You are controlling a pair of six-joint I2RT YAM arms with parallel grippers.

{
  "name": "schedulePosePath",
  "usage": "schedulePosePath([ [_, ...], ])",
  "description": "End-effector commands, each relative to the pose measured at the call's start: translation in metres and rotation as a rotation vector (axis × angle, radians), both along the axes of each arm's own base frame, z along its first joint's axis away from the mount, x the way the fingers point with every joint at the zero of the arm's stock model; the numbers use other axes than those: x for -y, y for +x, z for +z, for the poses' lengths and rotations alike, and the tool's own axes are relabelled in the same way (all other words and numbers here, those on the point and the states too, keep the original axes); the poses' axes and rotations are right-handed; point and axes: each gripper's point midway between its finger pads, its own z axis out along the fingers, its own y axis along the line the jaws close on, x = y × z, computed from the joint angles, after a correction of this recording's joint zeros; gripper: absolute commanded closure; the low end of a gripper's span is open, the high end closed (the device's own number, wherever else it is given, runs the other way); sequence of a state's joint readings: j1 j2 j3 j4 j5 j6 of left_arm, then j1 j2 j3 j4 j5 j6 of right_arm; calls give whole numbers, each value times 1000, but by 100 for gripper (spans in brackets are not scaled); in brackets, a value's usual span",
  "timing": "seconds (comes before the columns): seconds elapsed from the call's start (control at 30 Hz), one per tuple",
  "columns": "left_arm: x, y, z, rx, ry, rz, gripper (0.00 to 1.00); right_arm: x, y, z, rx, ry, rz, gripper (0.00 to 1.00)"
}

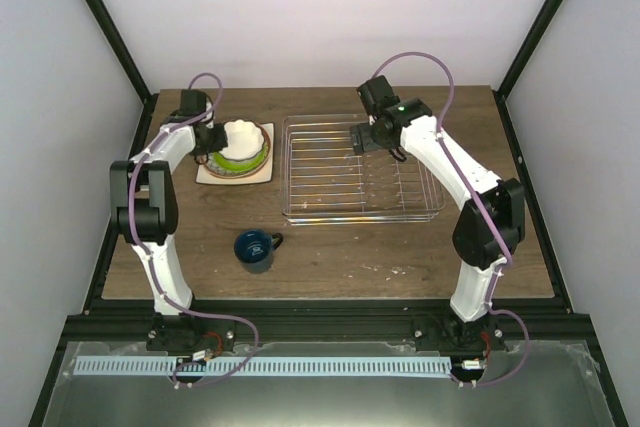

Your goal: Load the mixed dishes into the dish rack

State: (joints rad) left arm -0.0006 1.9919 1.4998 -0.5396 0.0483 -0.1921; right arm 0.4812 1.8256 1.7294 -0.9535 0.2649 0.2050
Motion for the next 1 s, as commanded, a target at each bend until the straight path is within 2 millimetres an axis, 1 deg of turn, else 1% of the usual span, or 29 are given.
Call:
schedulePosePath([
  [0.0, 3, 1, 4, 0, 1, -12, 100, -10, 10, 10, 41, 3, 24, 0],
  [0.17, -2, -6, 12, 6, 1, 7, 100, -14, 11, 5, 34, 9, 47, 0],
  [0.3, -13, -13, 29, 37, -20, 29, 100, -22, 15, 7, 53, 45, 79, 0],
  [0.37, -17, -16, 45, 79, -44, 30, 100, -32, 16, 12, 75, 93, 117, 0],
  [0.47, -17, -19, 79, 203, -70, 9, 100, -54, 15, 31, 133, 225, 189, 0],
  [0.57, -5, -22, 118, 338, -114, -56, 100, -82, 10, 59, 188, 382, 289, 0],
  [0.67, 7, -28, 150, 435, -164, -100, 100, -112, -2, 78, 178, 524, 431, 0],
  [0.73, 13, -33, 166, 479, -191, -120, 100, -126, -9, 87, 169, 596, 506, 0],
  [0.83, 21, -42, 181, 512, -223, -139, 100, -144, -20, 101, 155, 687, 606, 0],
  [0.97, 37, -56, 189, 533, -260, -168, 100, -162, -35, 117, 122, 819, 724, 0],
])
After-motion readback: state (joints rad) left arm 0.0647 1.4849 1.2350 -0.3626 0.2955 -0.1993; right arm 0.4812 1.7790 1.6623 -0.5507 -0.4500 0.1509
